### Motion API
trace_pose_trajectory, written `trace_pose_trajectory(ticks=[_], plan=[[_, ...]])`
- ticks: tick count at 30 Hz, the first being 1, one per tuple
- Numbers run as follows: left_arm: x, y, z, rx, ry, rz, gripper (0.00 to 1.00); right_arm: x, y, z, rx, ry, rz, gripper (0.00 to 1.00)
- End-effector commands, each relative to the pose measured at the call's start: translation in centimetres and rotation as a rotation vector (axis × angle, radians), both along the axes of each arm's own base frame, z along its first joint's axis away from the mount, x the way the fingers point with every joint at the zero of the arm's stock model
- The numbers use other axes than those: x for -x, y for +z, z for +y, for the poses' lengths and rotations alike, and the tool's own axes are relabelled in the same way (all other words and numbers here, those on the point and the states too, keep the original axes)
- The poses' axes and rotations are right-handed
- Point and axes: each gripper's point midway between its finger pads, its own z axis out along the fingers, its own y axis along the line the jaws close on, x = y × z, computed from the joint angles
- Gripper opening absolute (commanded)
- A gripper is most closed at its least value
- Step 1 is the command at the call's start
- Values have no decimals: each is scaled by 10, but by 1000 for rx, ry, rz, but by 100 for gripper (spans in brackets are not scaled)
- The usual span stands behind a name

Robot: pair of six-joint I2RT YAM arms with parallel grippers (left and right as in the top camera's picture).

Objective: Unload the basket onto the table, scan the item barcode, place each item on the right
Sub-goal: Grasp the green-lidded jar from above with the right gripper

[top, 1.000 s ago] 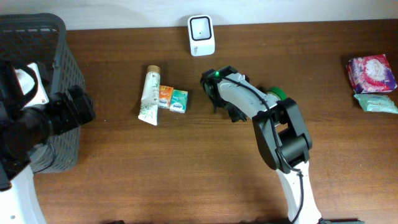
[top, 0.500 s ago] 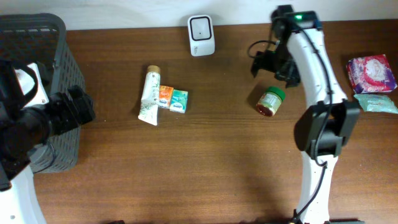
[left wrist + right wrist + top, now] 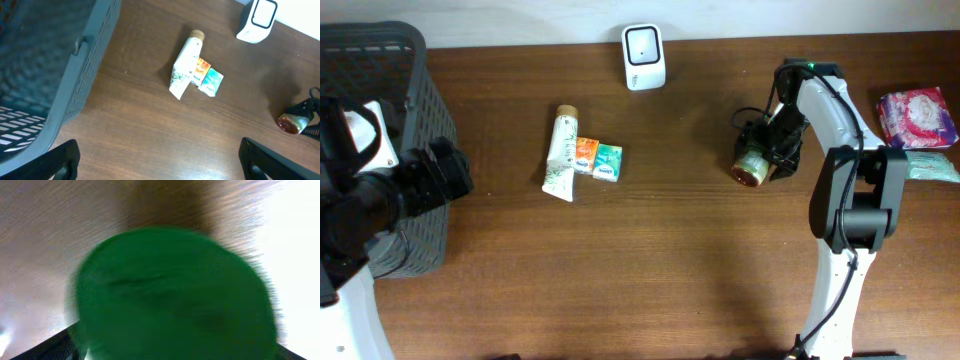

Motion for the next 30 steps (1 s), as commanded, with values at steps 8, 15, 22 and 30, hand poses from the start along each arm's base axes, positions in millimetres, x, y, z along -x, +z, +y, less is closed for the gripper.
trace_pose_trajectory(ticks=[8, 15, 22, 30], plan=[[0, 0, 1, 5, 12, -2, 99, 4, 56, 78, -555, 297, -213, 60], [0, 0, 1, 5, 13, -2, 99, -25, 34, 57, -352, 78, -178, 91], [0, 0, 1, 5, 13, -2, 99, -47, 25, 25, -127, -171, -163, 94], [0, 0, 1, 5, 13, -2, 99, -49, 9, -2, 101, -178, -176, 68]])
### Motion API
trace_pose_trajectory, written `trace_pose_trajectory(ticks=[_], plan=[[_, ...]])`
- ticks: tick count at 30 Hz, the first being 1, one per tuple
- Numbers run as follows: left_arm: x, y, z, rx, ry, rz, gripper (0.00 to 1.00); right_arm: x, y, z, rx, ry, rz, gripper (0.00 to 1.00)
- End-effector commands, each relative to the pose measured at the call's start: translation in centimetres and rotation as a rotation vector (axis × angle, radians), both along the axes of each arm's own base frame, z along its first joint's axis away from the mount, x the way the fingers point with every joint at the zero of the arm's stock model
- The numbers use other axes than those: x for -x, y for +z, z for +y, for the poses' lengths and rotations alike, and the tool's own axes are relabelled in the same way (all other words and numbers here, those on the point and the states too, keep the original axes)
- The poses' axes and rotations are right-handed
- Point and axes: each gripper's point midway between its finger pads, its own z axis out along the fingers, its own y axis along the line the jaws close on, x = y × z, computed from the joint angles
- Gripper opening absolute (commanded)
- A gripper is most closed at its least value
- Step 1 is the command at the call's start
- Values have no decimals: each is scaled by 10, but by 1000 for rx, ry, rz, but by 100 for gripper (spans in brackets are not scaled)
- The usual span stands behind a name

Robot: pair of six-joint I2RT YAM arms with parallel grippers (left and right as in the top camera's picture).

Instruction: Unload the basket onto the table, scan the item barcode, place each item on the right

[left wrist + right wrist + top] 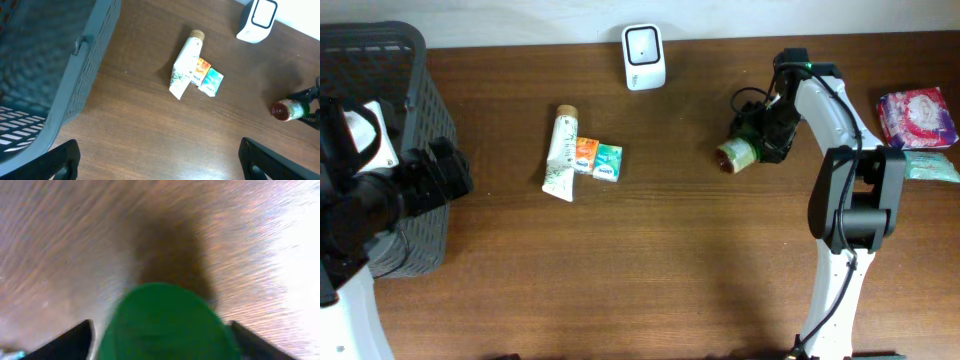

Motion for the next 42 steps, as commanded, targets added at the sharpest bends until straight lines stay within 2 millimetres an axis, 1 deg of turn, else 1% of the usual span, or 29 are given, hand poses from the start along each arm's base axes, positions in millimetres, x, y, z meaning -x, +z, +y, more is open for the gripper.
trace_pose_trajectory(ticks=[1, 2, 4, 5, 7, 10, 14, 15, 16, 18, 19, 20, 21, 22, 23, 25, 26, 27, 29, 31, 33, 34, 36, 39, 40, 41, 42], plan=[[0, 0, 1, 5, 13, -2, 99, 1, 14, 6, 44, 31, -25, 65], [0, 0, 1, 5, 13, -2, 99, 3, 17, 22, -18, 92, -35, 62], [0, 0, 1, 5, 13, -2, 99, 8, 29, 53, -191, 169, -53, 61], [0, 0, 1, 5, 12, -2, 99, 10, 35, 63, -261, 203, -67, 60], [0, 0, 1, 5, 13, -2, 99, 20, 55, 90, -458, 269, -78, 60], [0, 0, 1, 5, 13, -2, 99, 28, 69, 103, -571, 324, -100, 60], [0, 0, 1, 5, 13, -2, 99, 30, 69, 103, -570, 403, -143, 60], [0, 0, 1, 5, 13, -2, 99, 29, 68, 102, -558, 441, -169, 60], [0, 0, 1, 5, 13, -3, 99, 26, 64, 95, -497, 489, -195, 60], [0, 0, 1, 5, 13, -2, 99, 18, 59, 80, -366, 515, -203, 60], [0, 0, 1, 5, 13, -2, 99, 10, 65, 70, -279, 529, -222, 61], [0, 0, 1, 5, 13, -2, 99, 4, 72, 65, -221, 540, -244, 61], [0, 0, 1, 5, 13, -2, 99, -4, 84, 60, -143, 557, -279, 61], [0, 0, 1, 5, 13, -2, 99, -11, 93, 54, -17, 583, -301, 61], [0, 0, 1, 5, 12, -2, 99, -15, 97, 49, 121, 612, -301, 61], [0, 0, 1, 5, 13, -2, 99, -17, 93, 48, 343, 667, -273, 61], [0, 0, 1, 5, 13, -2, 99, -18, 90, 52, 407, 666, -272, 61], [0, 0, 1, 5, 13, -2, 99, -23, 86, 64, 465, 662, -292, 61], [0, 0, 1, 5, 13, -2, 99, -35, 83, 97, 481, 670, -386, 61], [0, 0, 1, 5, 12, -2, 99, -49, 88, 115, 478, 668, -471, 61], [0, 0, 1, 5, 12, -2, 99, -60, 89, 120, 468, 616, -522, 62], [0, 0, 1, 5, 13, -2, 99, -62, 87, 123, 457, 613, -535, 63], [0, 0, 1, 5, 13, -2, 99, -61, 83, 126, 441, 620, -531, 66], [0, 0, 1, 5, 13, -2, 99, -54, 65, 124, 441, 637, -475, 68], [0, 0, 1, 5, 13, -2, 99, -48, 59, 123, 436, 647, -443, 71], [0, 0, 1, 5, 13, -2, 99, -43, 56, 122, 433, 653, -420, 79], [0, 0, 1, 5, 13, -2, 99, -38, 55, 120, 433, 660, -394, 83]])
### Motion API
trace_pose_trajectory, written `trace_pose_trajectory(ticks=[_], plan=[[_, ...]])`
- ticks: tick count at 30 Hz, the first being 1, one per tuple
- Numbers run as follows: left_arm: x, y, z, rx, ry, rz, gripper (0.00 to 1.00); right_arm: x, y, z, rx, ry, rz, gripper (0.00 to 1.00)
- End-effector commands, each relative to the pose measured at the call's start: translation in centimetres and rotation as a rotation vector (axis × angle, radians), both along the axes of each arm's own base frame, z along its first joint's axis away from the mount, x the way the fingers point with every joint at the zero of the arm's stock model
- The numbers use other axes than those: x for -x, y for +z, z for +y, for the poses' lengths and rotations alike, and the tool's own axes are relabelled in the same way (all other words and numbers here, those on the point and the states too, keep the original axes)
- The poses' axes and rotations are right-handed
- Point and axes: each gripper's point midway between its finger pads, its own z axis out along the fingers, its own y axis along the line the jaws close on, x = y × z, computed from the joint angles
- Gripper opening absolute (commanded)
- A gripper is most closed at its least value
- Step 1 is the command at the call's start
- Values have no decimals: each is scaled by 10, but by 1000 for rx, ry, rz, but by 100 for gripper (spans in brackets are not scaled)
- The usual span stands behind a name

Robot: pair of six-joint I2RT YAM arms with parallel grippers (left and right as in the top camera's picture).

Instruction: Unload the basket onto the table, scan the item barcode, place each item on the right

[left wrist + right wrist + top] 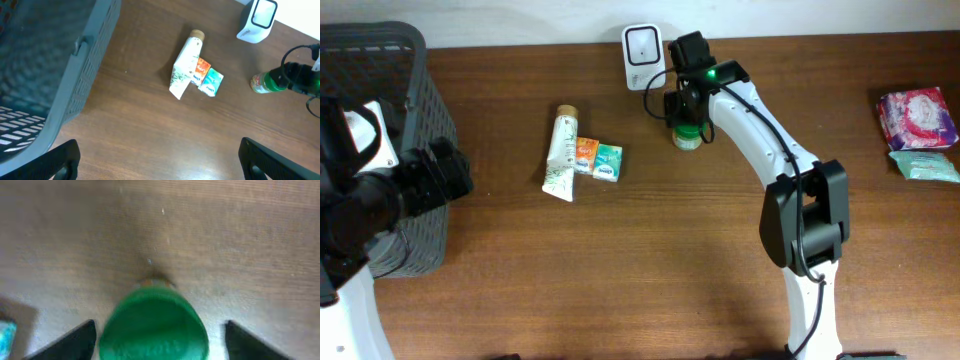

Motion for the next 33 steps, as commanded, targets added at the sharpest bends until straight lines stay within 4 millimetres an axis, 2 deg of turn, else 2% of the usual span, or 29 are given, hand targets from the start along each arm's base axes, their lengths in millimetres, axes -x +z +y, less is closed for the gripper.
trace_pose_trajectory(ticks=[1, 2, 5, 7, 9, 12, 15, 16, 18, 22, 27, 30, 33], plan=[[0, 0, 1, 5, 13, -2, 99, 11, -4, -5, 18, -11, 49, 87], [0, 0, 1, 5, 12, -2, 99, 17, 1, -7, 22, -11, 62, 90], [0, 0, 1, 5, 13, -2, 99, 26, 34, -12, -16, -92, 67, 96], [0, 0, 1, 5, 13, -2, 99, 24, 40, -4, -65, -97, 60, 99], [0, 0, 1, 5, 13, -2, 99, 15, 42, -2, -79, -97, 25, 99], [0, 0, 1, 5, 13, -2, 99, -13, 45, 5, -87, -15, -84, 99], [0, 0, 1, 5, 13, -2, 99, -19, 34, 13, -72, 94, -85, 99], [0, 0, 1, 5, 13, -2, 99, -18, 24, 12, -49, 123, -69, 99], [0, 0, 1, 5, 13, -2, 99, -13, 8, 10, 17, 243, -26, 99], [0, 0, 1, 5, 13, -2, 99, 0, 0, 4, 57, 460, 33, 99], [0, 0, 1, 5, 12, -2, 99, 5, -11, -4, -91, 470, 71, 99], [0, 0, 1, 5, 13, -2, 99, 15, -19, 4, -144, 510, 98, 99], [0, 0, 1, 5, 13, -2, 99, 21, -24, 13, -123, 572, 104, 99]])
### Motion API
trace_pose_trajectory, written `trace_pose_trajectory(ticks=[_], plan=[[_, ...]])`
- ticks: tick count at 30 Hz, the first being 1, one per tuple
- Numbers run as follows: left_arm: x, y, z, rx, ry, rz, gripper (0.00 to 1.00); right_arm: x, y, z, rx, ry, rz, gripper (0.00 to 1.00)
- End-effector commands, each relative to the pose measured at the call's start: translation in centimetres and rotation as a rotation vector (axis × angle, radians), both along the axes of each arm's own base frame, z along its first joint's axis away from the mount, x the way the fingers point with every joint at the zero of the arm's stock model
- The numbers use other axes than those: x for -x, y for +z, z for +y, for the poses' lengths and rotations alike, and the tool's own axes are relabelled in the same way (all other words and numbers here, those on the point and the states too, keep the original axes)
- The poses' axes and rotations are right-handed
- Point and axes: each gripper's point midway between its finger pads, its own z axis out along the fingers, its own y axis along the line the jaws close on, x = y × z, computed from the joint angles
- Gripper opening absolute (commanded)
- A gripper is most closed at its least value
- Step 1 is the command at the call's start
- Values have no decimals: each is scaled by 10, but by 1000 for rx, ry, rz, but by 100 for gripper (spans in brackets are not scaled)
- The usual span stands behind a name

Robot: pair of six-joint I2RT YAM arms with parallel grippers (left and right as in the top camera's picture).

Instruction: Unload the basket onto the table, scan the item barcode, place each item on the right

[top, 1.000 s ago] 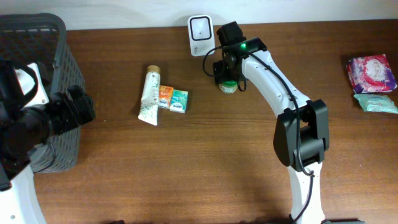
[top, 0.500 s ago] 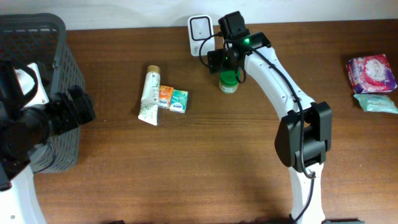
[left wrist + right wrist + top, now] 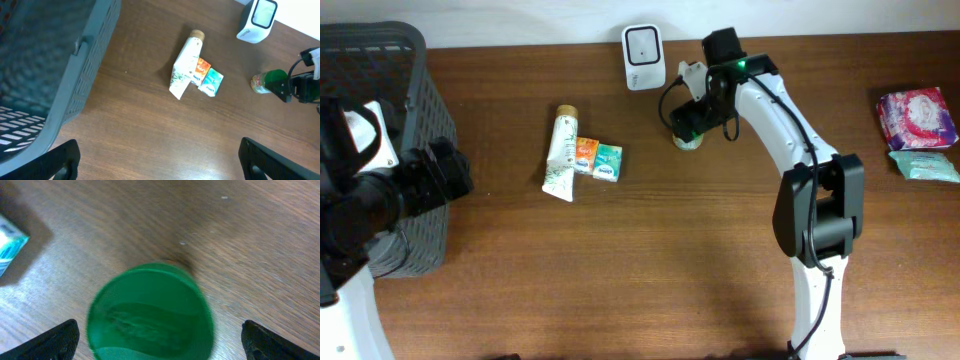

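Note:
A jar with a green lid (image 3: 687, 137) stands on the wooden table (image 3: 650, 270) just right of and in front of the white barcode scanner (image 3: 643, 57). My right gripper (image 3: 690, 120) hovers over the jar. In the right wrist view the green lid (image 3: 150, 315) fills the space between the fingers (image 3: 60, 340), which stand wide apart and off its sides, so my right gripper (image 3: 160, 342) is open. From the left wrist the jar (image 3: 265, 82) and the scanner (image 3: 257, 19) also show. My left gripper (image 3: 160, 160) is open over bare table beside the basket.
A white tube (image 3: 560, 153), an orange box (image 3: 584, 155) and a teal box (image 3: 608, 162) lie together left of centre. A dark mesh basket (image 3: 415, 60) fills the far left. A pink packet (image 3: 917, 115) and a teal packet (image 3: 925, 165) lie at the right edge.
The right gripper's fingers now stand wider apart and clear of the green lid, and the wrist has turned. The jar stays in the same spot by the scanner. The left arm is unchanged.
The right gripper held the jar at the right side of the table, lying tilted. A second later it was slightly further left. Then jar and gripper were in front of the scanner. Now the jar stands there and the fingers are open around it.

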Motion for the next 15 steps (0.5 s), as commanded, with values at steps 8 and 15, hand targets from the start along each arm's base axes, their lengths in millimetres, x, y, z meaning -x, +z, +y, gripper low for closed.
trace_pose_trajectory(ticks=[8, 15], plan=[[0, 0, 1, 5, 13, -2, 99, 7, -9, 16, -46, -46, 45, 73], [0, 0, 1, 5, 13, -2, 99, 38, -9, 13, -142, -631, 337, 51]])
